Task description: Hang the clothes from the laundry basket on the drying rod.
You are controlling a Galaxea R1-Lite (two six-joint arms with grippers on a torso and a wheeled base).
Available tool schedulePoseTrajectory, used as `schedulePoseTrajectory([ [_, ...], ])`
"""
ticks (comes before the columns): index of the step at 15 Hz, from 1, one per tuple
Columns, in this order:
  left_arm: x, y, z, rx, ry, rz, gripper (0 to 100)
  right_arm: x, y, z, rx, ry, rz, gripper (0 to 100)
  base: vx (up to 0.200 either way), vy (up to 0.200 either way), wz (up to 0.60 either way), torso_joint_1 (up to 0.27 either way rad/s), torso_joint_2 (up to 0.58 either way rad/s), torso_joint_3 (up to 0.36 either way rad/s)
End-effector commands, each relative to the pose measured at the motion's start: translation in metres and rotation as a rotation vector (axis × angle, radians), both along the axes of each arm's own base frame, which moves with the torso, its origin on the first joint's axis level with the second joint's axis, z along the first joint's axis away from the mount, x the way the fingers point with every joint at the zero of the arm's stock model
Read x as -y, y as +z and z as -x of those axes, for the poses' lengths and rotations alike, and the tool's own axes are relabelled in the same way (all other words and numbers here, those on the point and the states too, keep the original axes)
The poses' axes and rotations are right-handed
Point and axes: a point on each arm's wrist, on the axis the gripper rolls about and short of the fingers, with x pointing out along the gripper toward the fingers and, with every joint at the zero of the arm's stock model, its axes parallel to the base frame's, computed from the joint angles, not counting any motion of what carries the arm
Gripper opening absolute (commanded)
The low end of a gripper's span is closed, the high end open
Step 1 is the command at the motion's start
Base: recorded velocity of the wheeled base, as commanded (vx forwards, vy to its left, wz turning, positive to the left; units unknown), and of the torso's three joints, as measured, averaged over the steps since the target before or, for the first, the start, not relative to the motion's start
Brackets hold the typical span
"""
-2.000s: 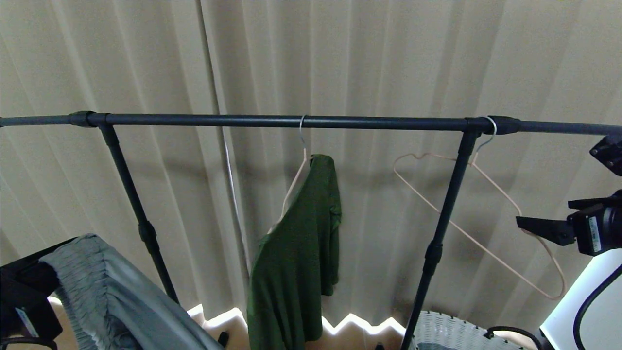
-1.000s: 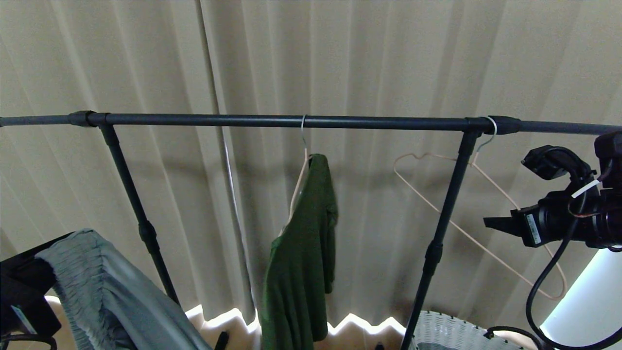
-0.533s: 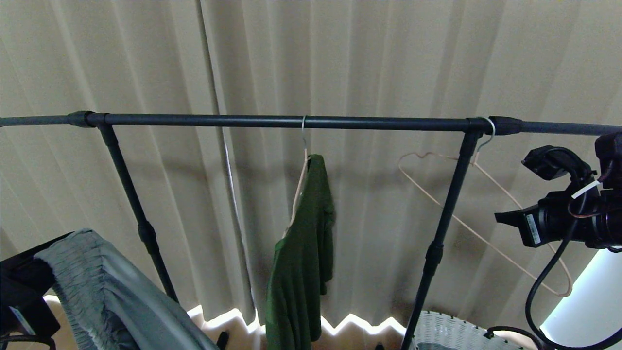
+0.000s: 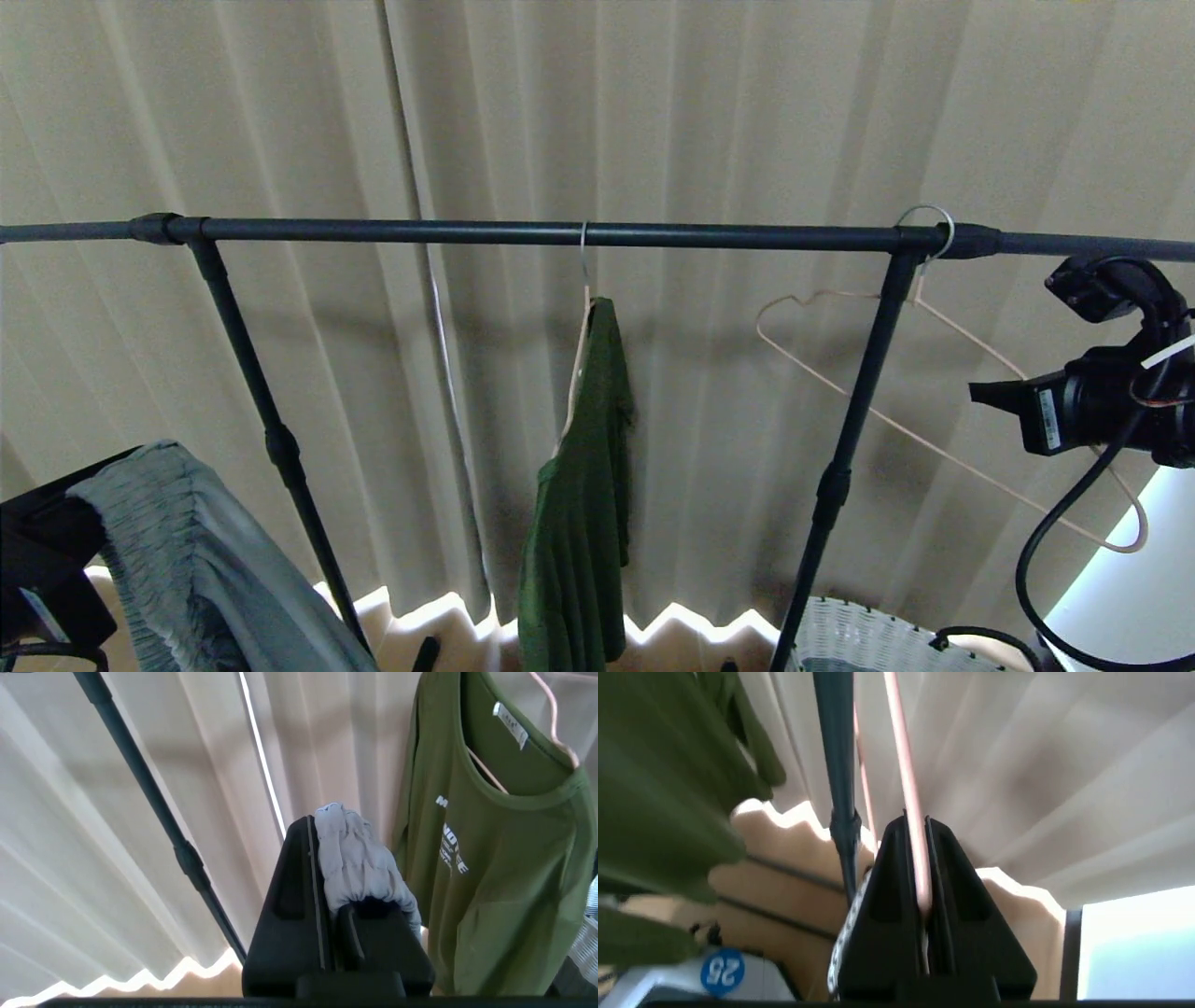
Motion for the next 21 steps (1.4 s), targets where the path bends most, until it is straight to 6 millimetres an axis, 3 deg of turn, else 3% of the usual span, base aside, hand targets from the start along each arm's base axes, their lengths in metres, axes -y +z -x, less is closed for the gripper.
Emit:
schedulePoseTrajectory([
  [1, 0.000, -0.001, -0.001, -0.006, 0.001, -0.001, 0, 0.000, 0.006, 0.008, 0.037, 0.000, -0.001, 0, 0.000, 0.000, 0.00, 0.000, 0.00, 0.000],
  [10, 0.000, -0.001, -0.001, -0.007, 0.002, -0.003, 0, 0.015, 0.008, 0.056, 0.113, -0.076, 0.012, 0, 0.000, 0.000, 0.00, 0.000, 0.00, 0.000],
  [21, 0.000, -0.001, -0.003, -0.013, 0.006, -0.006, 0, 0.017, -0.007, 0.097, 0.125, -0.098, 0.016, 0, -0.200, 0.000, 0.00, 0.001, 0.00, 0.003],
])
